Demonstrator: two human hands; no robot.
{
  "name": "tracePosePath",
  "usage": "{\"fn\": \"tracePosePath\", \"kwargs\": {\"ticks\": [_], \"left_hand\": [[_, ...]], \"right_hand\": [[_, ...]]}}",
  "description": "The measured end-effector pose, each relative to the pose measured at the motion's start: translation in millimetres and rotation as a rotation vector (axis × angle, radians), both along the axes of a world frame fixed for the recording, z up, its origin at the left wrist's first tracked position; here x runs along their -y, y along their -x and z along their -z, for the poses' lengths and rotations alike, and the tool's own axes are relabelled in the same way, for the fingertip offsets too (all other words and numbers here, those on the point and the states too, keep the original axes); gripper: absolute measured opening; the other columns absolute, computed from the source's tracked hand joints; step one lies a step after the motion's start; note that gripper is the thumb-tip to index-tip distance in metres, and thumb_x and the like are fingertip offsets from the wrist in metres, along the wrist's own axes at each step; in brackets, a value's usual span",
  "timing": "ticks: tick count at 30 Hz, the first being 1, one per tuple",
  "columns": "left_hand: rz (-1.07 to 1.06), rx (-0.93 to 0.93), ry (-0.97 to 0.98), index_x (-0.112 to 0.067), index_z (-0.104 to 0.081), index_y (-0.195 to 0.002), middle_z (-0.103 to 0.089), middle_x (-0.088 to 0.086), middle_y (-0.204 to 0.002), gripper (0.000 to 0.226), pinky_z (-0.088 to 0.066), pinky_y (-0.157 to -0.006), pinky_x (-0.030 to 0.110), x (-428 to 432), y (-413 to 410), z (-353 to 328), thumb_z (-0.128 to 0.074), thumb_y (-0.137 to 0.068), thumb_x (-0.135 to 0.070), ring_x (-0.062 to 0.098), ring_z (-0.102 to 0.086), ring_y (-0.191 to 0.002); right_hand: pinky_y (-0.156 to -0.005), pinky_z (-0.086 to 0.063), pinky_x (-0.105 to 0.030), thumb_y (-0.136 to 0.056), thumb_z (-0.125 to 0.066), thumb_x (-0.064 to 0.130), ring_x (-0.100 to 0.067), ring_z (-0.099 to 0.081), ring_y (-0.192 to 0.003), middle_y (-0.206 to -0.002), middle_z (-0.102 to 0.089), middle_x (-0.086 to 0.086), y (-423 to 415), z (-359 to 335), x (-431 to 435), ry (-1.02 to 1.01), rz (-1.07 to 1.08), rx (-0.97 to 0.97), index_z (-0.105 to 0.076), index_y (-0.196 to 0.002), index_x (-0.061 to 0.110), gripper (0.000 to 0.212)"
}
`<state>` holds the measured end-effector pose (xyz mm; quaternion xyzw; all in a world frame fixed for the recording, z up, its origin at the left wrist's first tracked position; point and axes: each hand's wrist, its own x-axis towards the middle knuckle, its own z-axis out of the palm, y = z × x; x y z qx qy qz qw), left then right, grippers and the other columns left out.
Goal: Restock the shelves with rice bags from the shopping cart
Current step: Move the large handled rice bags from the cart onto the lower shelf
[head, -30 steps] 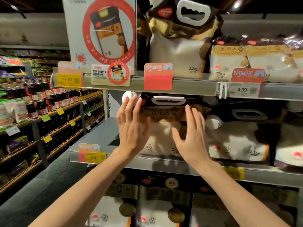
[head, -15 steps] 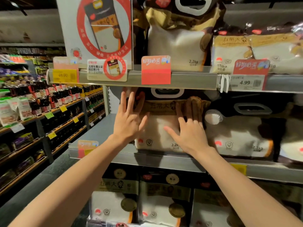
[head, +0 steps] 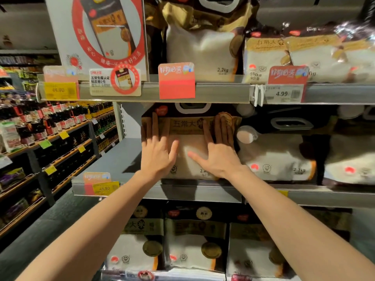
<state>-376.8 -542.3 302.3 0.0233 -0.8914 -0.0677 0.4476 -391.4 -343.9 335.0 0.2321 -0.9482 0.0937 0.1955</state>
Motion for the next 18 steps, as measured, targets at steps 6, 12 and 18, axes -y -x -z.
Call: {"fn": "tracePosePath", "kwargs": {"ticks": [6,12,18], "left_hand": [[-0.003,-0.052,0.100,-0.010,-0.054,-0.118,-0.052,0.015,-0.115,0.045,-0.037,-0.090,0.046,-9.0,-3.9,17.9,-0.036,-0.099,-0.047,0.035,-0.046,-0.102],[-0.015,-0.040,0.020,-0.009,-0.067,-0.086,-0.066,0.016,-0.090,0.050,-0.043,-0.084,0.041,-14.3,2.6,15.7,-0.041,-0.097,-0.050,0.035,-0.058,-0.086],[-0.001,-0.002,-0.004,-0.008,-0.066,-0.101,-0.065,0.016,-0.103,0.044,-0.043,-0.089,0.045,-23.2,-7.0,13.8,-0.042,-0.097,-0.045,0.038,-0.056,-0.097]], "right_hand": [[-0.093,-0.046,-0.040,-0.098,-0.049,0.043,-0.030,-0.054,-0.114,-0.123,-0.057,-0.012,-5.9,28.4,-21.3,0.183,-0.132,-0.234,-0.046,-0.140,0.009,0.054],[-0.072,-0.047,-0.036,-0.099,-0.049,0.030,-0.028,-0.061,-0.094,-0.097,-0.066,-0.008,8.9,38.5,-25.0,0.238,-0.067,-0.212,-0.059,-0.117,0.007,0.031],[-0.089,-0.045,-0.038,-0.102,-0.040,0.026,-0.027,-0.053,-0.115,-0.119,-0.061,-0.009,-0.8,37.1,-15.1,0.255,-0.073,-0.064,-0.052,-0.131,0.009,0.036]]}}
